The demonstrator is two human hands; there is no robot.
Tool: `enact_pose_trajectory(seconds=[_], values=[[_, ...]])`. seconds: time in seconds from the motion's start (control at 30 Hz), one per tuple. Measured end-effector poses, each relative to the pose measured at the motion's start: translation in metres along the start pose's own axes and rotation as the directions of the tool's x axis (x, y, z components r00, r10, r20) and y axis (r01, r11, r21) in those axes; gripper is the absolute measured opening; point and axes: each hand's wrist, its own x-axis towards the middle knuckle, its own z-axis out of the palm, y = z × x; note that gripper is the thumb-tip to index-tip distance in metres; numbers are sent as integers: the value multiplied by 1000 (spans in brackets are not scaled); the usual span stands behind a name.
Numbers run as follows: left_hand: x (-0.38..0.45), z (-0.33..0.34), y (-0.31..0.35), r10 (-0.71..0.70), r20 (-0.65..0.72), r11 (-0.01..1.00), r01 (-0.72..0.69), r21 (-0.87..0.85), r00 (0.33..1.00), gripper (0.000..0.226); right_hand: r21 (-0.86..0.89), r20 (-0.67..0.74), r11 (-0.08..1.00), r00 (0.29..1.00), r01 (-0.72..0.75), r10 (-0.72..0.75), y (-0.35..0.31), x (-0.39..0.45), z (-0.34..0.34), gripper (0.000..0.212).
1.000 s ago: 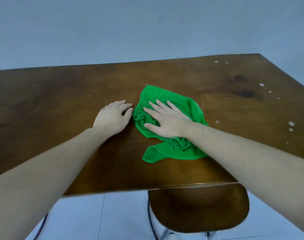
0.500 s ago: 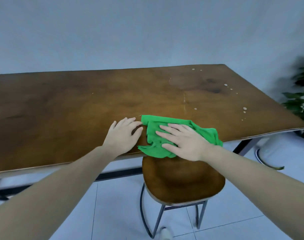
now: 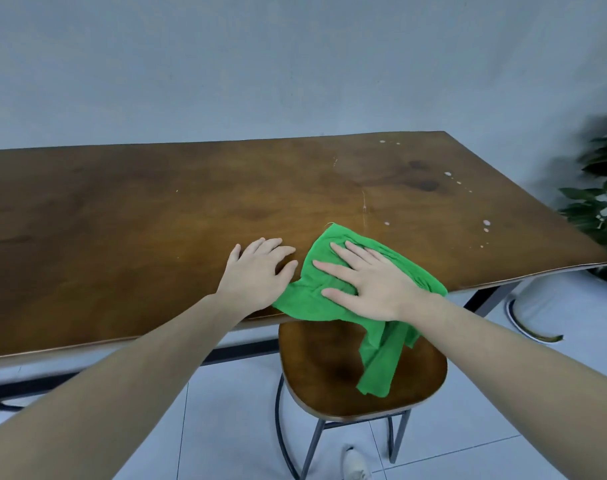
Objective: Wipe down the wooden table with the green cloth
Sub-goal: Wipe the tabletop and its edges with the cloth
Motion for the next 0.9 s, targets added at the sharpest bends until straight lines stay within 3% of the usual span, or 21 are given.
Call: enact_pose_trajectory(seconds=[0.27,0.57,0.8,0.9], values=[[86,17,19,-52,-1,999,52,9,999,47,-8,28,998,998,59,-58,75,70,-19,70],[223,26,19,-244,-53,970,244,-8,968,48,-38,34,987,988,153,-152,160,218,-44,69],[285,31,18,-321,-131,947,317,-55,938,52,-63,8,980,982,188,-188,197,329,-62,67],[291,37,19,-308,-129,948,315,40,943,56,-33,0,985,986,167,-167,210,367,-68,67]])
